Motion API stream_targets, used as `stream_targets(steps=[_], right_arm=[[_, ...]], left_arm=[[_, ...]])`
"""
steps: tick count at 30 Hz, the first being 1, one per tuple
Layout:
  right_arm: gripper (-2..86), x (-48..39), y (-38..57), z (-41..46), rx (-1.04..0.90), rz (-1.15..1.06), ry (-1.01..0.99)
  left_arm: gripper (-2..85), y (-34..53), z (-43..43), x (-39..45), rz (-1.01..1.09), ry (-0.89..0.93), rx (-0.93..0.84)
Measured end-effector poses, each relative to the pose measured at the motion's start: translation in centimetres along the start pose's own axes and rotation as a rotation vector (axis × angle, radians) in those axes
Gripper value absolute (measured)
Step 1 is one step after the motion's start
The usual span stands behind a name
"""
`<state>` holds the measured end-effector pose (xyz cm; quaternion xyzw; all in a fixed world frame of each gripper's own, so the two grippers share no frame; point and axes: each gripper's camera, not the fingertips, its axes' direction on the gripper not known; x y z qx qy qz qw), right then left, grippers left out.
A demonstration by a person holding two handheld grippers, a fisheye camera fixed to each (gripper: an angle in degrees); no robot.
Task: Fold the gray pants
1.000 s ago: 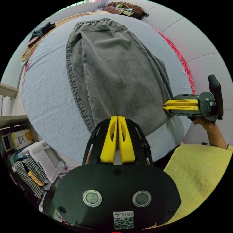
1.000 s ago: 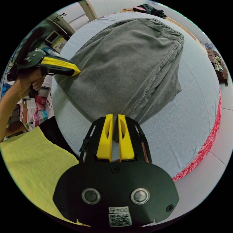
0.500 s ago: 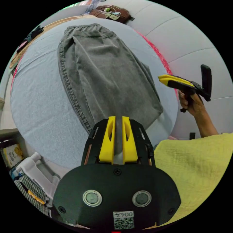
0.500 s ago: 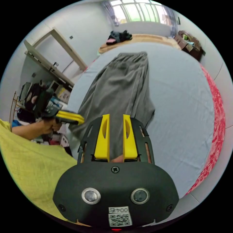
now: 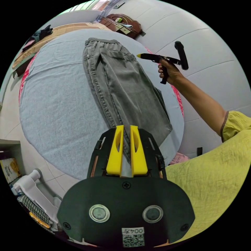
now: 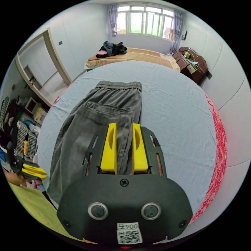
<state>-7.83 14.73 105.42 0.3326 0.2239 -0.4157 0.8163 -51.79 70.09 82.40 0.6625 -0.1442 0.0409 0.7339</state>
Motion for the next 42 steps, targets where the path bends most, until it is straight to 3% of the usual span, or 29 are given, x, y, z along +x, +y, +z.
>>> stream_targets(steps=[8,13,19,24,33,42], right_arm=[[3.6,2.3,-1.8,5.1,-0.091,-0.074,0.051],[2.7,5.4,-0.9,3.8,-0.027,-0.042,0.108],[5.5,13.0,-0.2,6.3,-0.058,0.09,-0.065],[8.7,17.4,0.8,6.7,-0.018,0.167,-0.218],[8.1,21.1,2.6,8.6,-0.02,0.224,-0.25],[8.1,22.5,4.8,9.1,0.011,0.223,-0.297]], left_arm=[[1.8,0.9,0.9,-5.9,-0.049,0.03,-0.006],[1.8,1.1,1.1,-8.4,-0.062,0.035,0.014],[2.5,-0.6,2.2,-11.7,-0.046,0.018,0.019],[4.0,-5.5,2.7,-14.6,0.003,0.002,0.059],[8.4,-18.4,6.3,-18.2,0.089,-0.135,0.062],[10.0,-24.5,11.8,-23.0,0.038,-0.16,0.015]])
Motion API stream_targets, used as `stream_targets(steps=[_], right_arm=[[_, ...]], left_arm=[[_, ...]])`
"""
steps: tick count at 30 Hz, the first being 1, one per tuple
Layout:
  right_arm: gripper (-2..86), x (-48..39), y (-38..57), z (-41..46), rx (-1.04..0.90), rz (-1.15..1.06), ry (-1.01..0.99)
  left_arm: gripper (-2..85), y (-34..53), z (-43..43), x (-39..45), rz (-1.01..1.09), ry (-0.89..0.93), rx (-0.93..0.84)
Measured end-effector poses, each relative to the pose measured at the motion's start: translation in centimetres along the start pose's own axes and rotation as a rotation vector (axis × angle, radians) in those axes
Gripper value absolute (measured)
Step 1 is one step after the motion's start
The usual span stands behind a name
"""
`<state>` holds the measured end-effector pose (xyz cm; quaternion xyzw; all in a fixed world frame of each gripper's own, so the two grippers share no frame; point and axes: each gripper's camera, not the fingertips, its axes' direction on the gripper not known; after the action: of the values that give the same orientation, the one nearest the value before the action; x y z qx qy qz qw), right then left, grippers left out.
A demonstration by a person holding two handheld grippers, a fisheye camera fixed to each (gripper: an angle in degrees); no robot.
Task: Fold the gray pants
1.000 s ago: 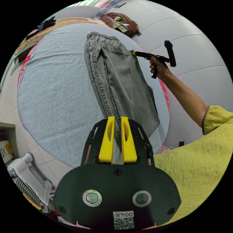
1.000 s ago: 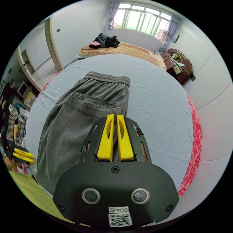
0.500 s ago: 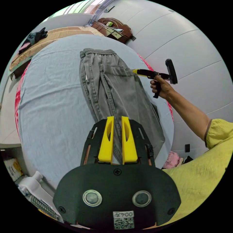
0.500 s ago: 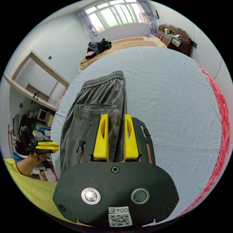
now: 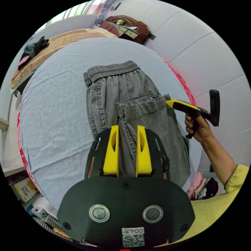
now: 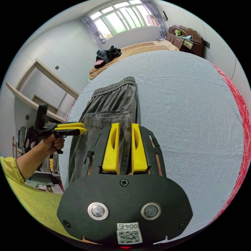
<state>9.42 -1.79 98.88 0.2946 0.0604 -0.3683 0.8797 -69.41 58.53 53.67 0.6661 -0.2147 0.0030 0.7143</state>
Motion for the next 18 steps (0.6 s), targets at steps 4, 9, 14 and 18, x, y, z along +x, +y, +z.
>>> stream_targets(steps=[4,9,14,18], right_arm=[[7.7,1.0,0.3,0.4,-0.007,0.007,-0.031],[3.2,-0.5,1.0,-0.3,0.03,-0.06,0.026],[3.8,-8.5,4.3,-1.8,0.055,-0.352,-0.149],[5.2,-9.5,5.4,0.2,-0.017,-0.368,-0.232]], left_arm=[[10.8,-1.0,1.6,-1.3,-0.037,0.004,0.01],[8.7,-2.0,4.8,-2.7,-0.037,0.013,-0.007],[6.7,-0.1,6.3,-4.5,-0.048,0.035,0.055],[6.0,0.5,8.5,-6.9,-0.105,0.082,0.058]])
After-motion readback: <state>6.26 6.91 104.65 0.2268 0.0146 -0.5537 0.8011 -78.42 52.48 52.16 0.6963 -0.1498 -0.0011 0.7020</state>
